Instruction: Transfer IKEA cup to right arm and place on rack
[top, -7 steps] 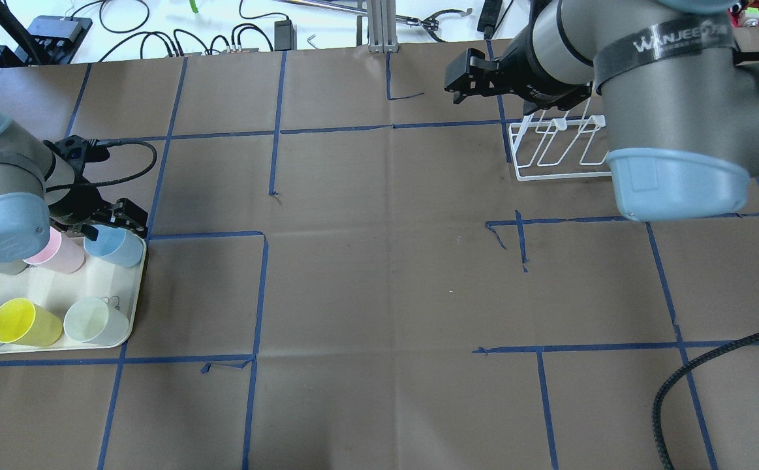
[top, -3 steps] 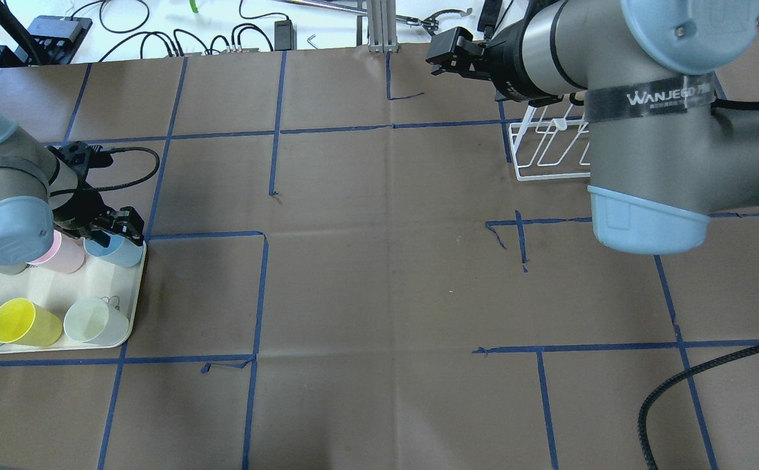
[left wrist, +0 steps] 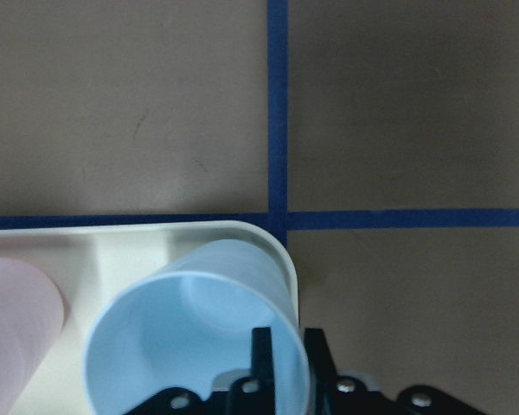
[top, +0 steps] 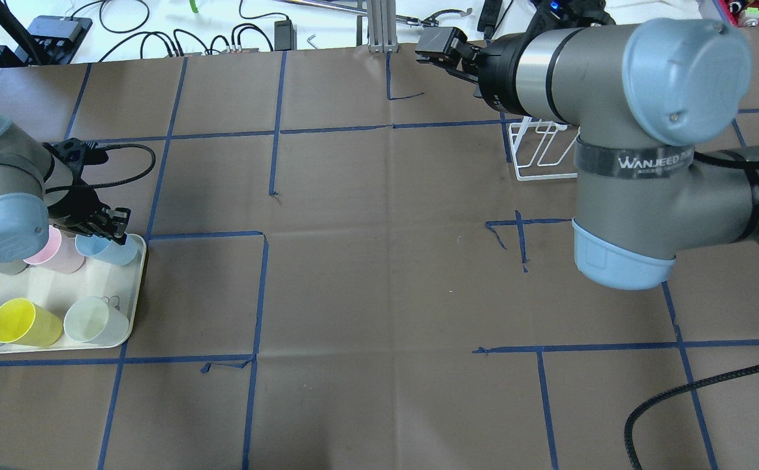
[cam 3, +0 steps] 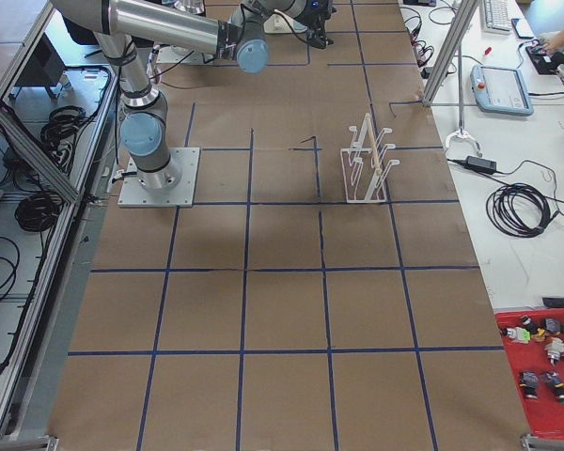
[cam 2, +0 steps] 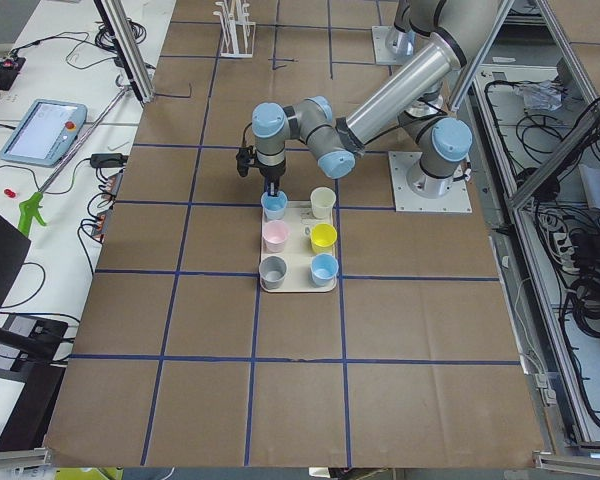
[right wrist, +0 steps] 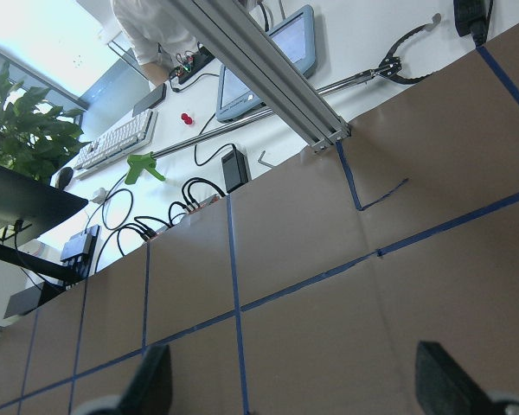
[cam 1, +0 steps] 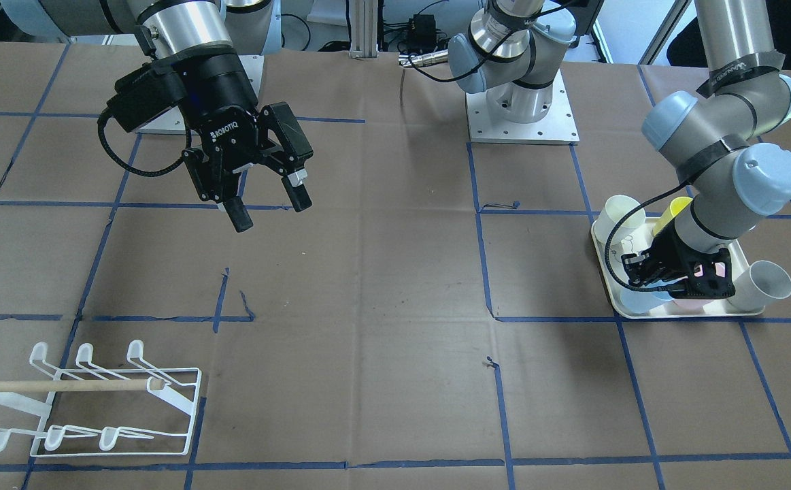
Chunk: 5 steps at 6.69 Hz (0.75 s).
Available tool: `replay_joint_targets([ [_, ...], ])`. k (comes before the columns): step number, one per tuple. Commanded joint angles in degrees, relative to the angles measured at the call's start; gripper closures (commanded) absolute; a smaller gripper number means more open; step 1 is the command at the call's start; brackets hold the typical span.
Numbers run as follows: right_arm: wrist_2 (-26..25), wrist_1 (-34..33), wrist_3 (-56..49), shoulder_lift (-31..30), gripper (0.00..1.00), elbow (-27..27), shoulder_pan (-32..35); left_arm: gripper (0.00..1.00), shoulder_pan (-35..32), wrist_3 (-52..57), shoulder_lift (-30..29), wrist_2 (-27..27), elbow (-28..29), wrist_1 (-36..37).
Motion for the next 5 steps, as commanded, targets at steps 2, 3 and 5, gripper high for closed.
replay_joint_targets([
  [2,5.5,-18.8,13.3,0.4,0.00,9.1,0.1,1.00,-0.9,-0.5,3.9,-0.4,5.7,-6.8],
  [3,6.6,-26.1,17.4,0.9,0.00,12.7,0.1,1.00,-1.8,-0.2,4.7,-0.4,12.9,-16.3],
  [5,6.5,-36.5,29.1,1.9,0.00,17.1,0.1,1.00,-5.0,0.1,1.8,-0.5,30.0,-32.4],
])
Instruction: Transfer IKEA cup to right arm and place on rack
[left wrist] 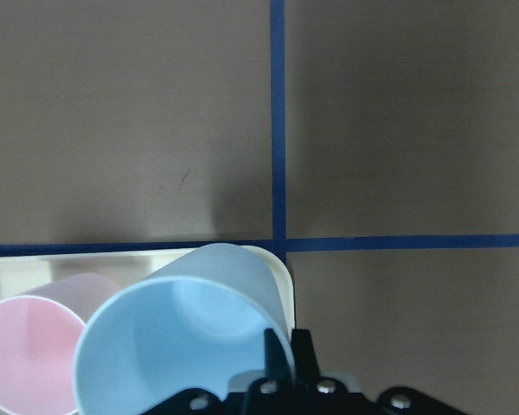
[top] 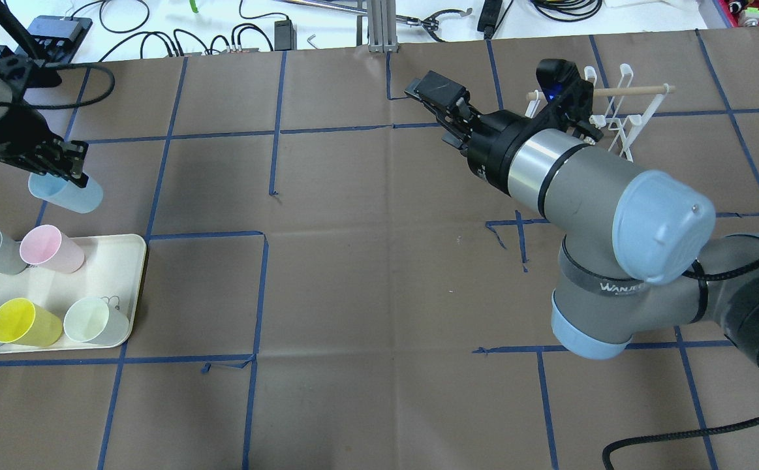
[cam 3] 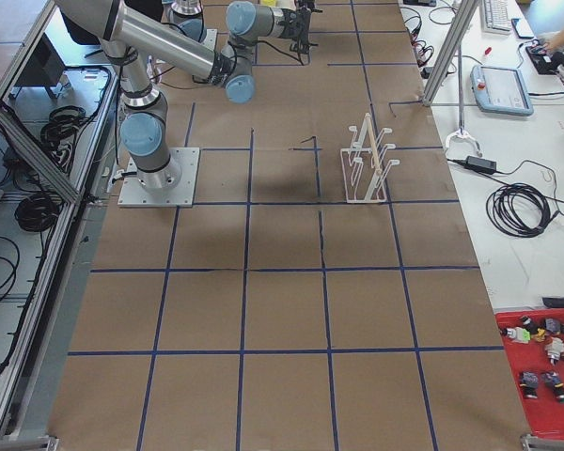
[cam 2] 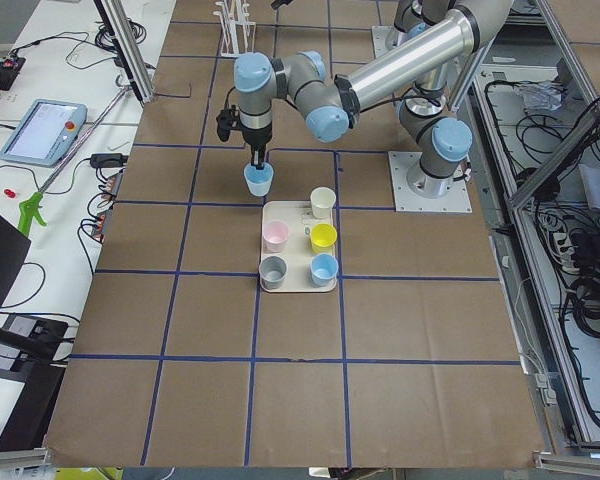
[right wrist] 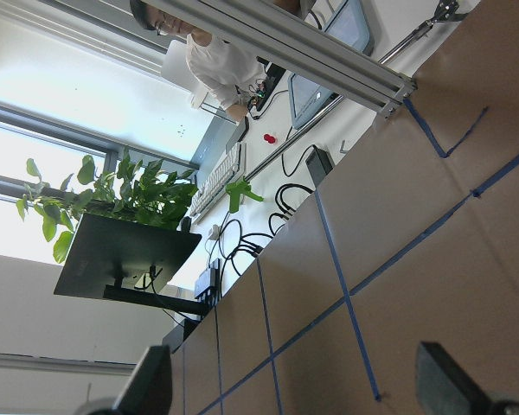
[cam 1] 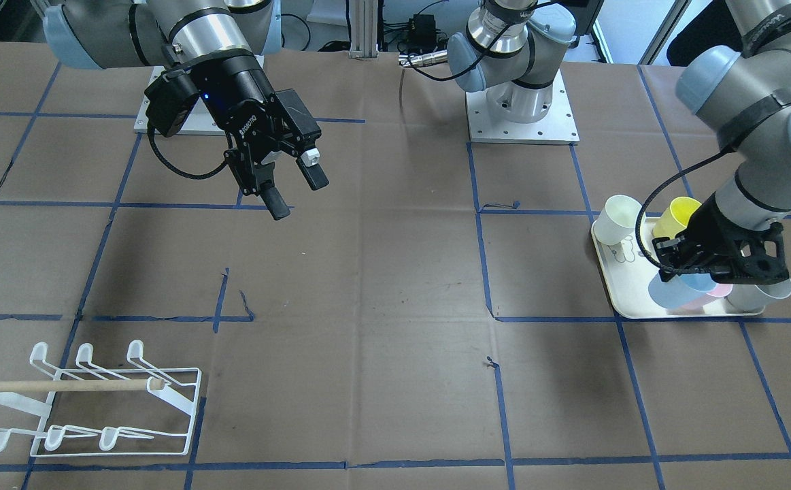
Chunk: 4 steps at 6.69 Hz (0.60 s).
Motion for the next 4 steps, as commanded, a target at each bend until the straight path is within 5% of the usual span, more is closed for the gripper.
replay_joint_targets([
  [1,0.1,-9.7,12.3,0.5,0.00,4.1,0.0,1.00,-3.3,0.4,-2.8,-1.2,12.0,-8.5],
  [3,0.1,-12.2,17.6,0.7,0.00,4.6,0.0,1.00,-5.1,0.1,-1.8,-17.3,12.6,-6.9],
  [4,0.2,-14.4,17.8,1.3,0.00,4.9,0.0,1.00,-5.2,0.5,-1.3,-30.7,11.1,-5.0],
])
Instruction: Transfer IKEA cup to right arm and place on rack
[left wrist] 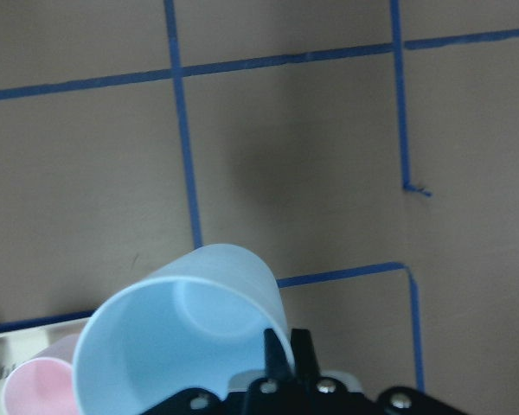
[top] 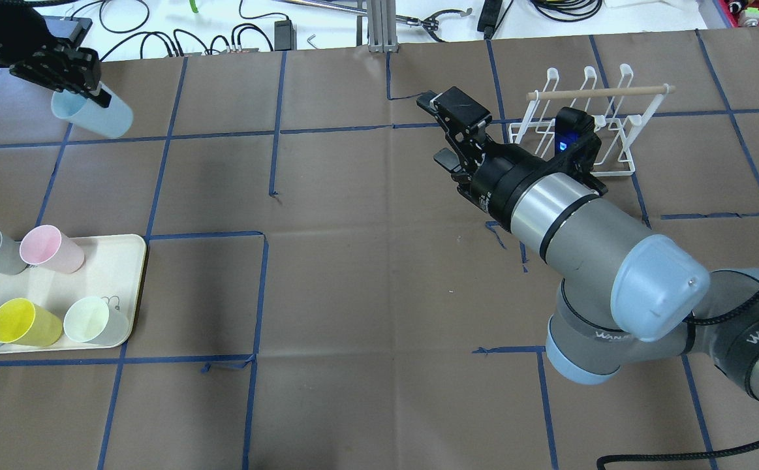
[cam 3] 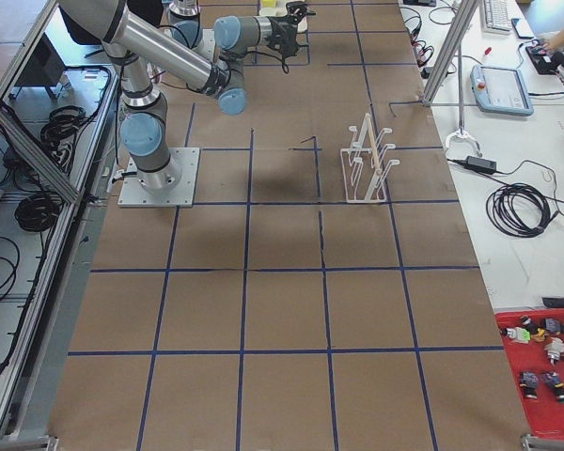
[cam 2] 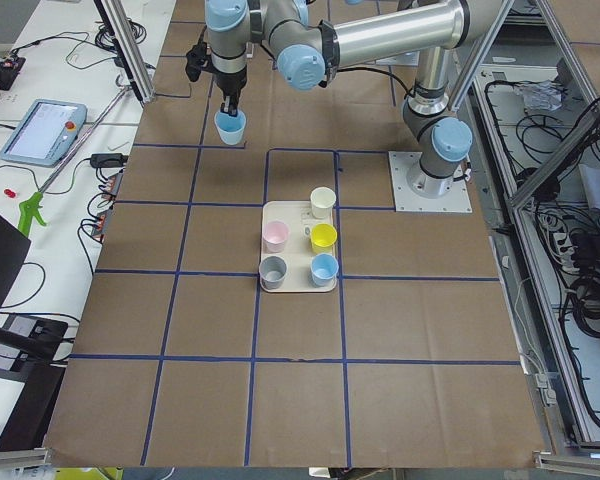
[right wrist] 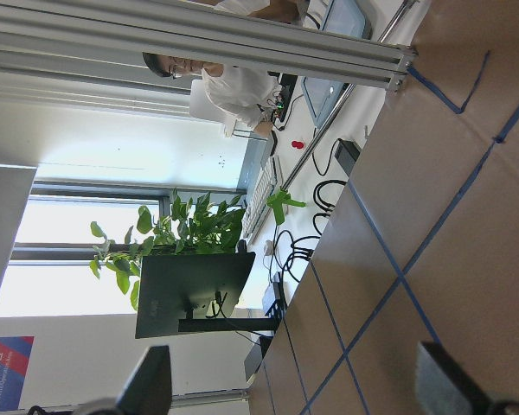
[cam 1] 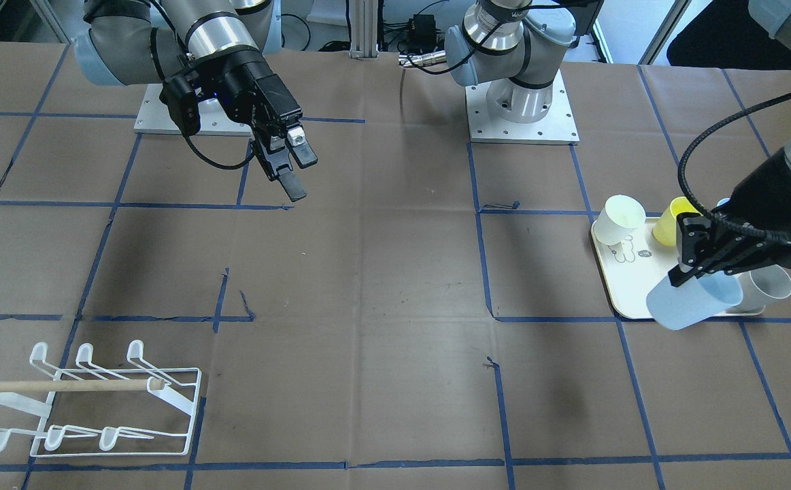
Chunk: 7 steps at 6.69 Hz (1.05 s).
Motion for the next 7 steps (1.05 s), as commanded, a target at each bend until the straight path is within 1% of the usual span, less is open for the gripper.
replay_joint_targets([
  [1,0.0,-7.3,1.3,3.0,0.00,0.3,0.0,1.00,-0.4,1.6,1.2,-23.7,-1.9,4.4],
  [2,0.0,-10.6,1.3,4.7,0.00,0.3,0.0,1.00,-0.4,2.0,2.2,-31.0,-4.9,9.3],
  [3,0.0,-11.6,1.3,5.8,0.00,0.3,0.0,1.00,-0.4,1.9,3.6,-35.8,-9.9,17.6],
  [4,0.0,-12.5,1.7,6.2,0.00,0.3,0.0,1.00,-0.4,1.9,3.5,-39.8,-16.7,31.9],
  [5,0.0,-13.7,5.6,6.4,0.00,0.2,0.0,1.00,-0.6,1.8,3.2,-43.2,-24.3,45.5],
  [6,-0.3,-13.5,8.2,6.8,0.00,0.0,0.0,1.00,-0.9,1.6,1.4,-47.4,-31.2,63.3],
  [7,-1.2,-13.3,8.3,7.0,0.00,0.0,0.0,1.00,-2.6,-0.7,-0.7,-48.1,-35.0,74.8],
])
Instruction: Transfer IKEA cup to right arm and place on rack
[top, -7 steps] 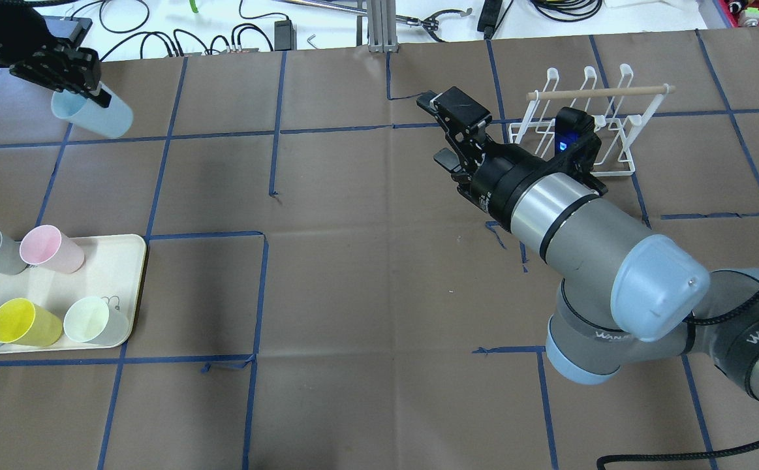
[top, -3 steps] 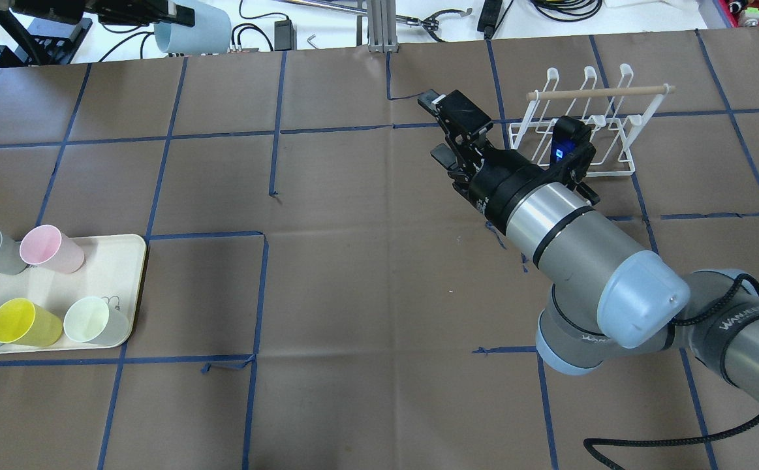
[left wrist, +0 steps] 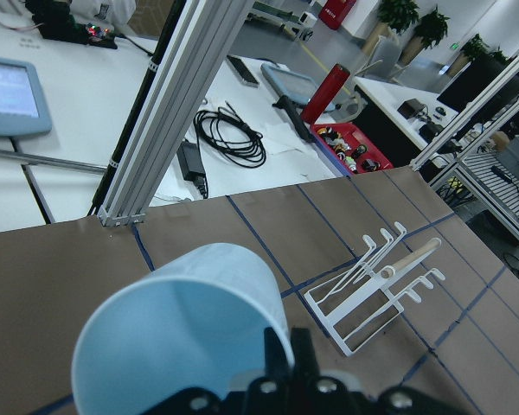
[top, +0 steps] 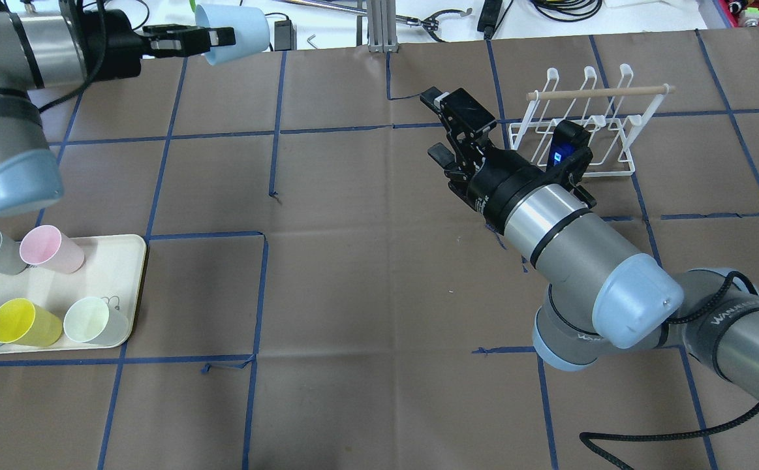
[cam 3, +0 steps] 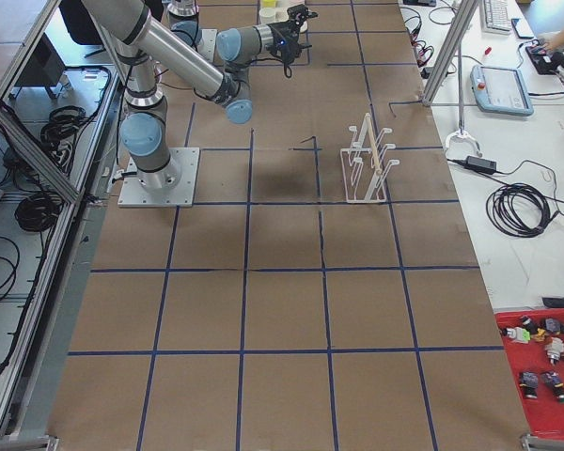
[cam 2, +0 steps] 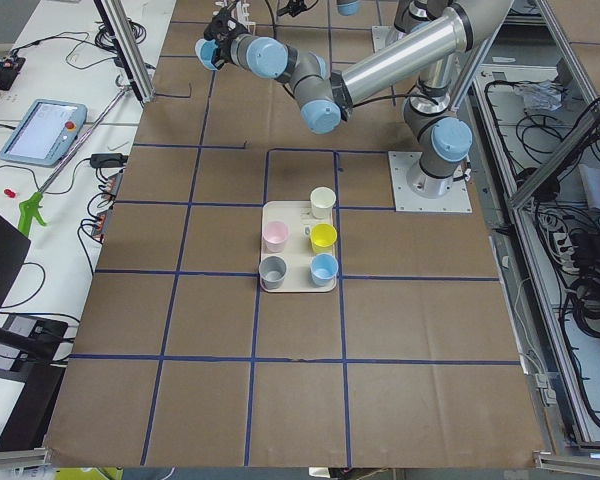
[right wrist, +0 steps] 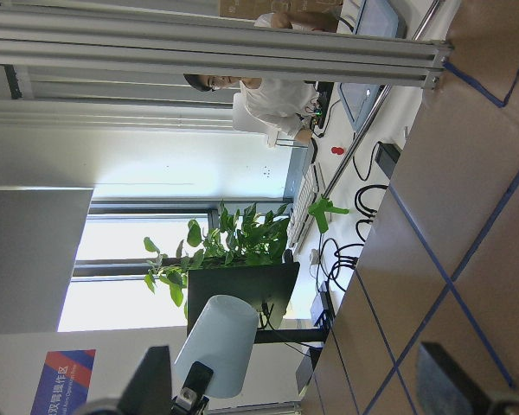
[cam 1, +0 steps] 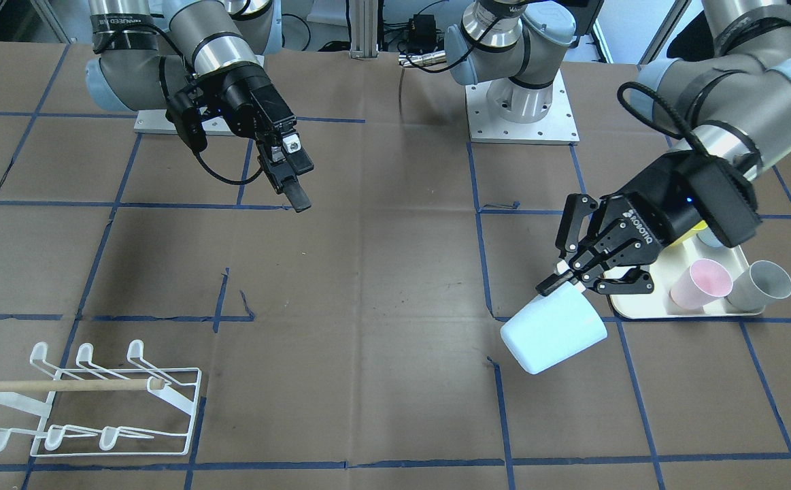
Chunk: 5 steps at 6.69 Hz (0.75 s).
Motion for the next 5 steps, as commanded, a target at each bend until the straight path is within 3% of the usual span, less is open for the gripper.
replay_joint_targets([
  [1,-0.9,0.3,1.1,1.1,0.00,-0.3,0.0,1.00,-3.0,-2.5,-2.9,-2.4,-7.1,21.6],
  [2,-4.0,1.7,0.7,3.7,0.00,-0.6,0.1,1.00,-5.5,-2.1,-1.6,-2.3,-10.7,25.4],
  [3,-4.4,2.2,1.2,6.3,0.00,-2.6,1.5,1.00,-7.3,-3.0,-2.6,-2.3,-16.1,36.2],
  [4,-4.5,2.9,2.3,7.2,0.00,-2.9,2.5,0.99,-7.7,-7.5,-3.0,-2.2,-18.5,42.6],
  [5,-4.4,2.8,6.8,7.1,0.00,-3.0,2.6,0.99,-8.2,-8.1,-3.1,-2.4,-19.0,44.6],
])
